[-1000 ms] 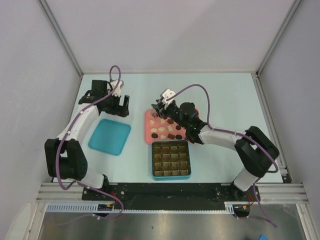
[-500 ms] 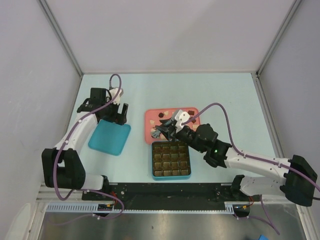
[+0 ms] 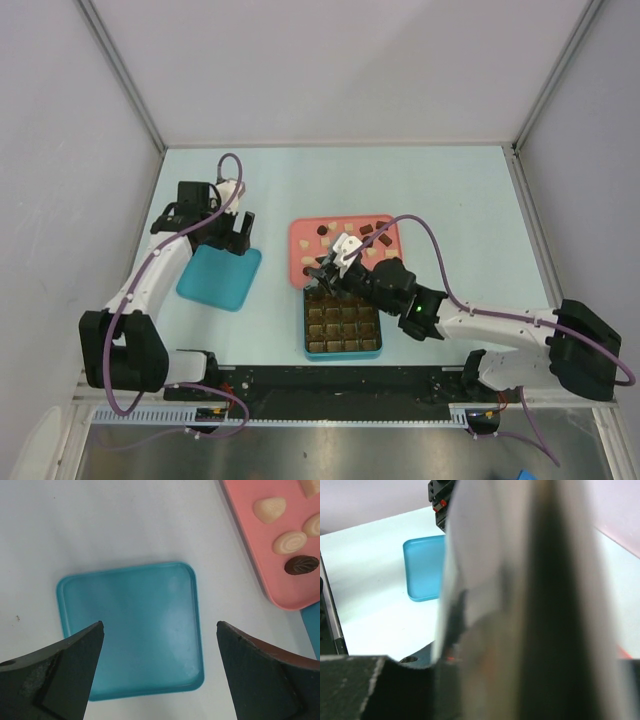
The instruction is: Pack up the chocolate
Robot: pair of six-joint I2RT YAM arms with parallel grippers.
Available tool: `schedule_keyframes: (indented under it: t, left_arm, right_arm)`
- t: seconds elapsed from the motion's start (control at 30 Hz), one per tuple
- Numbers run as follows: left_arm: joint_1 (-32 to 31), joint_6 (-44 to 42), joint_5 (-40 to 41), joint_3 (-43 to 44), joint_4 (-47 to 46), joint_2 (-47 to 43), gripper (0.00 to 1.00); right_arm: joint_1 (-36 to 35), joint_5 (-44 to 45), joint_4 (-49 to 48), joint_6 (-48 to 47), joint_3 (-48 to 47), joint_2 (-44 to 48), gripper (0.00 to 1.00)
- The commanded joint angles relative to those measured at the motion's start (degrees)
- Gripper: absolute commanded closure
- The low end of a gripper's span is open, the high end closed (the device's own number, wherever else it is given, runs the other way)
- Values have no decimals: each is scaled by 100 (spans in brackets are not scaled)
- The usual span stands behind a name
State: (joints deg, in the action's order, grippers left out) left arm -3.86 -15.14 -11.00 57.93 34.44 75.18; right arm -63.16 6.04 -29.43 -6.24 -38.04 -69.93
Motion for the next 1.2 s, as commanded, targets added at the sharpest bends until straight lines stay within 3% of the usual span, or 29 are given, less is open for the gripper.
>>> schedule_keyframes:
  t: [0.0,0.43,0.73,0.93,1.17]
  left_arm:
    - [34,-95,55,8,-60,-152,0]
    - [34,-147,46,78,-42,-82,0]
    - [34,-174,37,87,-7,-144,0]
    - [34,-156,37,78,2,-188,0]
    - [34,-139,63,122,46,-223,0]
  right_arm:
    - [-39,143,-678,-9,-10,-143,69]
    - [-30,195,-827,-17,-10,-328,57]
    - [-39,213,-854,-79,-10,-311,56]
    - [31,345,-1353,-395,-10,-381,61]
    - [865,-85,-2084,-518,-458,-969,63]
